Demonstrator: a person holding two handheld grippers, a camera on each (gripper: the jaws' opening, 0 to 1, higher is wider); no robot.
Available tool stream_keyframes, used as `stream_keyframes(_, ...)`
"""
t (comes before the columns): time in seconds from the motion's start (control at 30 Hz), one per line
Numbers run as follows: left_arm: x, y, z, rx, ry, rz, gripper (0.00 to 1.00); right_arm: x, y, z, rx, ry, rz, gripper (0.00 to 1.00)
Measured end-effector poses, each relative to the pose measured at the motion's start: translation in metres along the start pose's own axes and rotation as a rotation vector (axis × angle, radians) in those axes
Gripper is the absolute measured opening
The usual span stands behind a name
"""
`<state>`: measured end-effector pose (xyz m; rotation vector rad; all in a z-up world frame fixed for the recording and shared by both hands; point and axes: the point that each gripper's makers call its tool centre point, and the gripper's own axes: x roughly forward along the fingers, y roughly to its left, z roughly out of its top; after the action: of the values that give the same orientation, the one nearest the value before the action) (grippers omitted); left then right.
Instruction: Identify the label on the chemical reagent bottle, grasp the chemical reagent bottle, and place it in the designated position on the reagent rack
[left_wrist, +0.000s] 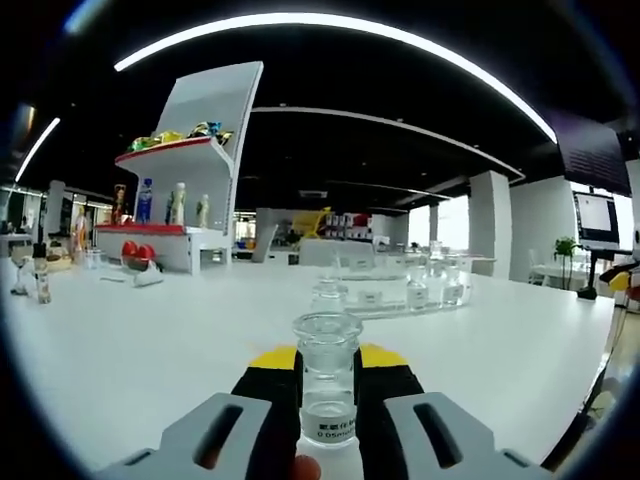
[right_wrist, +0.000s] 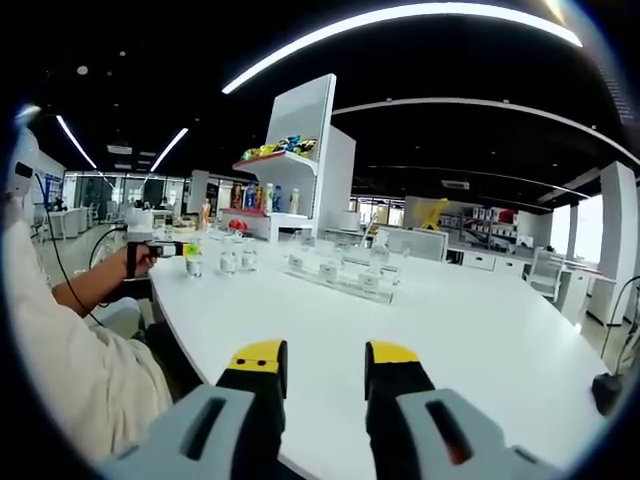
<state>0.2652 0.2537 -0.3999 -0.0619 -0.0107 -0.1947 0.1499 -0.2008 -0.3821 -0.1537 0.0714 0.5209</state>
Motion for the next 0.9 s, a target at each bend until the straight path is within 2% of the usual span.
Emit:
stream_keyframes(0.2,-0.001,-0.004,0.006,0.007,-0.003,-0.014,0.20,0.002,-0.001,-0.003,0.002,0.005,0.002,0.31)
stream_keyframes(0.4,-0.006,-0.007,0.021,0.008,-0.031,-0.033,0.20,0.002,-0.001,-0.006,0.002,0.012,0.005,0.29)
stream_keyframes(0.53,-0.007,-0.009,0.029,-0.015,-0.033,-0.053,0.20,0.002,0.000,-0.008,0.004,0.016,0.009,0.29)
stream_keyframes(0.73,-0.007,-0.013,0.036,0.004,-0.032,-0.063,0.20,0.002,0.001,-0.008,0.005,0.013,0.015,0.29)
stream_keyframes(0.9,-0.007,-0.020,0.041,-0.042,-0.018,-0.099,0.20,0.000,0.000,-0.008,0.007,0.012,0.012,0.29)
